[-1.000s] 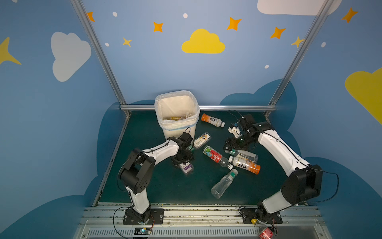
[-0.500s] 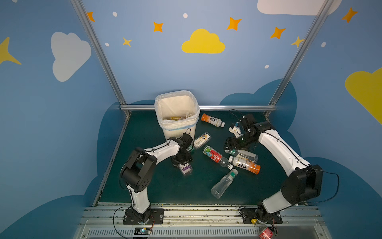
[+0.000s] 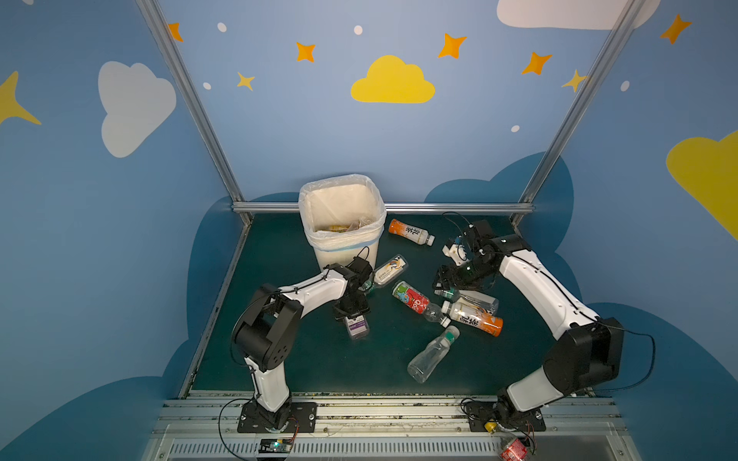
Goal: Throw the plastic bottles in the bin
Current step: Pick up the plastic bottle from the center of the table, then throw the plastic bottle into the trash bin.
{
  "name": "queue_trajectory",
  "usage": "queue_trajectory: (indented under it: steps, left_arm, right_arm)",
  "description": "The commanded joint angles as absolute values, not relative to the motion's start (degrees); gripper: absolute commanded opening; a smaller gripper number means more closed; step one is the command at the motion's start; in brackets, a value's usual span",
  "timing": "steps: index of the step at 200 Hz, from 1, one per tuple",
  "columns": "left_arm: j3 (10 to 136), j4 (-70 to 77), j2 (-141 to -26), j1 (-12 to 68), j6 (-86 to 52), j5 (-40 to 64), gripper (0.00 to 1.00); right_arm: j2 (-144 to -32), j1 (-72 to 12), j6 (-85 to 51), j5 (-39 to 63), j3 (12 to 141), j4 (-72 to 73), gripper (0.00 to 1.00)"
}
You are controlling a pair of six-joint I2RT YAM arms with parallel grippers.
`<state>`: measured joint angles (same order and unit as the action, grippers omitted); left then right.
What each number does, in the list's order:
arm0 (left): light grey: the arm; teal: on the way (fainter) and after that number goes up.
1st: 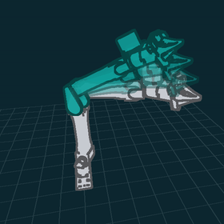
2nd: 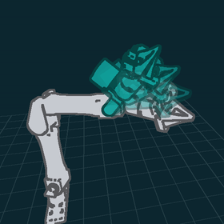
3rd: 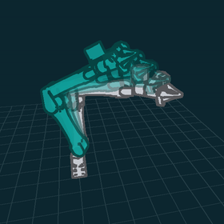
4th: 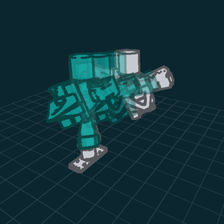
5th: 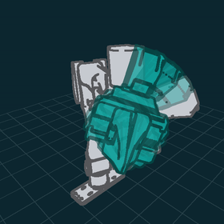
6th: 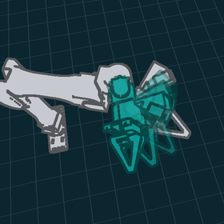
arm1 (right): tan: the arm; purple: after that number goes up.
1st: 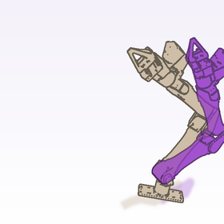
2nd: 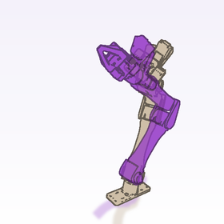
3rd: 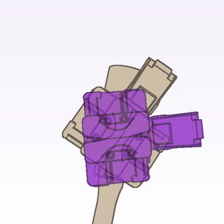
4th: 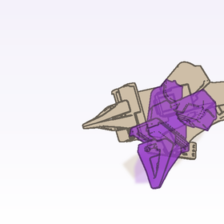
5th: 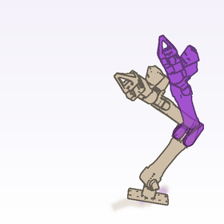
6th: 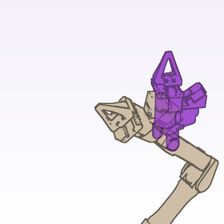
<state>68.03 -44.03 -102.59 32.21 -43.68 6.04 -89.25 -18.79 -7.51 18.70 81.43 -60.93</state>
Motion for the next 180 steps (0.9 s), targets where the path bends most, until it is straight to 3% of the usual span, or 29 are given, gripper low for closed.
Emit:
queue_trajectory:
  steps: [1,68,108,147,170,180]
  left_arm:
    - [67.0,-47.8,-97.7,32.3,-40.4,4.5,0.63]
    - [65.0,-55.8,-83.2,35.1,-34.6,3.7,0.62]
    - [70.1,-61.6,-75.8,35.2,-34.8,2.1,0.63]
    - [86.0,-65.5,-75.7,34.4,-31.4,-2.1,0.63]
    - [103.5,-66.3,-82.3,26.7,-24.9,-0.4,0.64]
    - [111.1,-65.5,-86.9,23.0,-21.7,0.4,0.71]
  right_arm:
    - [-88.0,-18.4,-8.8,19.0,81.1,-61.7,0.85]
    - [-87.0,-18.6,-11.7,19.7,80.2,-60.3,0.85]
    - [-86.9,-18.9,-13.6,20.2,80.7,-59.5,0.85]
    - [-87.5,-19.9,-14.4,20.0,82.8,-59.7,0.85]
    - [-87.5,-20.7,-14.8,20.0,83.3,-59.7,0.85]
    - [-87.3,-21.1,-15.0,20.2,83.0,-59.3,0.85]
